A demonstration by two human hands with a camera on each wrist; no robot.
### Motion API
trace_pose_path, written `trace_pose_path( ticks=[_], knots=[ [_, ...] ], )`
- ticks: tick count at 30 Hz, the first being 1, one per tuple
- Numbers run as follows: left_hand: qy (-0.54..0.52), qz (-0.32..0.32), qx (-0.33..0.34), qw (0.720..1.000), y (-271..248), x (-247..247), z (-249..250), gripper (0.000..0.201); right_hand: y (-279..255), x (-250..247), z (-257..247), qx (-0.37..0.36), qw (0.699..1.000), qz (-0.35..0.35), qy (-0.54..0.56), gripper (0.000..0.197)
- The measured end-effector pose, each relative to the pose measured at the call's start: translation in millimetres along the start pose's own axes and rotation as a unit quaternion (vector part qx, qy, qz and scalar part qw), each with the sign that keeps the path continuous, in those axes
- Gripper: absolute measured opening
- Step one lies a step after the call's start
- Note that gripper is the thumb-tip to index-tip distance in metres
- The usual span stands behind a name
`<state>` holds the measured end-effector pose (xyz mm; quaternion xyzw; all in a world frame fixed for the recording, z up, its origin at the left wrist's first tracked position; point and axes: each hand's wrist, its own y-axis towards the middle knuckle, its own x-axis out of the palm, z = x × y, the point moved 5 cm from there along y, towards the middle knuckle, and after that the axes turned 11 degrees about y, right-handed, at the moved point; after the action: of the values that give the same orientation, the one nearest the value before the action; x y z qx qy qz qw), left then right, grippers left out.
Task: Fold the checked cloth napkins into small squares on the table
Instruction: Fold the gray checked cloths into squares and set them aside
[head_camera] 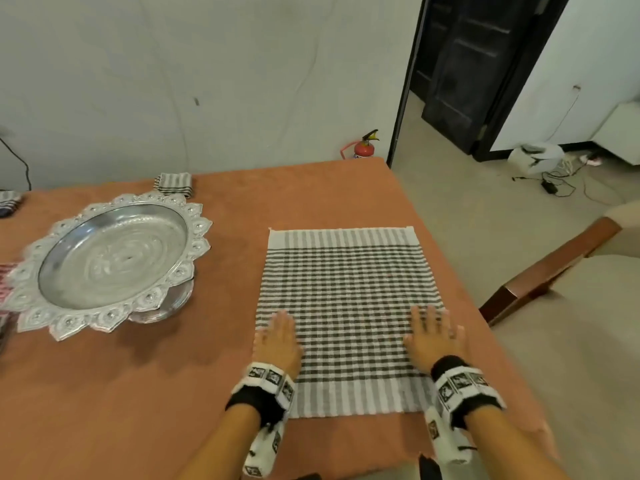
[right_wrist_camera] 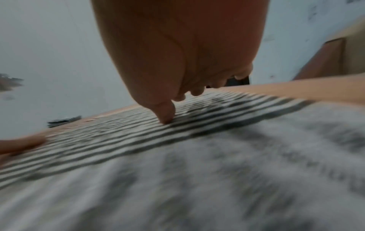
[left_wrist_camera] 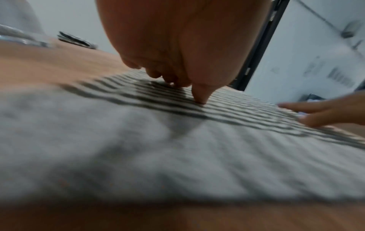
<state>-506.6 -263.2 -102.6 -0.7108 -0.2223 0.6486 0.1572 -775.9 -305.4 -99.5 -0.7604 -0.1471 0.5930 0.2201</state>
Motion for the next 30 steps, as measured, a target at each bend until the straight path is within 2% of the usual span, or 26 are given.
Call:
trace_pose_path(
  ticks=[3,5,11,14,17,19,23,26,30],
  knots=[
    [-0.018,-0.011,0.063,0.998,-20,14,59,0.061,-29,40,-50,-0.115,0.992,-0.041,-0.014,0.058],
    [-0.020,-0.009,0.052,0.998,-30,23,60,0.062,-43,56,-44,-0.133,0.989,-0.056,-0.012,0.055],
    [-0.054,0.019,-0.108,0.993,-55,42,-20,0.058,-45,31,51,-0.037,0.998,0.004,0.046,0.061],
    [-0.077,0.038,-0.174,0.981,-73,41,-19,0.053,-57,29,59,0.003,0.995,0.075,0.059,0.059],
    [-0.081,0.058,-0.213,0.972,-81,33,-12,0.046,-70,26,53,0.025,0.987,0.147,0.058,0.049],
    [-0.136,0.066,-0.218,0.964,-78,34,-13,0.045,-67,25,53,0.036,0.983,0.142,0.106,0.048],
    [-0.276,0.077,-0.216,0.933,-76,34,-22,0.058,-48,19,58,0.049,0.965,0.081,0.246,0.049],
    [-0.328,0.079,-0.216,0.916,-78,29,-27,0.055,-42,15,60,0.058,0.951,0.078,0.293,0.052],
    [-0.355,0.077,-0.181,0.914,-74,24,-37,0.055,-36,12,57,0.035,0.970,0.064,0.233,0.053]
  ],
)
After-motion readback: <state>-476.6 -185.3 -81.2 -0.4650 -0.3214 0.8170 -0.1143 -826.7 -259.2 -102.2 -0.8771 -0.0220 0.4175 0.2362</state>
